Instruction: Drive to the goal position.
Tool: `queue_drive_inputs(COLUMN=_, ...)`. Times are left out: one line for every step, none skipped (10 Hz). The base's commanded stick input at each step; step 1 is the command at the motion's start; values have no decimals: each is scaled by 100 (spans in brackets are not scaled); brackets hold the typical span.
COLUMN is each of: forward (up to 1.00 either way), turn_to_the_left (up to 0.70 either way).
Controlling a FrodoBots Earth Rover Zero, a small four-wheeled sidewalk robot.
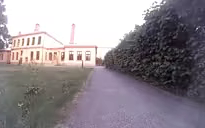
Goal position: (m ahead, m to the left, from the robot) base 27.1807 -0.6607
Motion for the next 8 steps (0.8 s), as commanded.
queue_drive_inputs(forward=50, turn_to_the_left=0)
queue_drive_inputs(forward=50, turn_to_the_left=0)
queue_drive_inputs(forward=50, turn_to_the_left=0)
queue_drive_inputs(forward=50, turn_to_the_left=0)
queue_drive_inputs(forward=50, turn_to_the_left=0)
queue_drive_inputs(forward=50, turn_to_the_left=0)
queue_drive_inputs(forward=50, turn_to_the_left=0)
queue_drive_inputs(forward=50, turn_to_the_left=0)
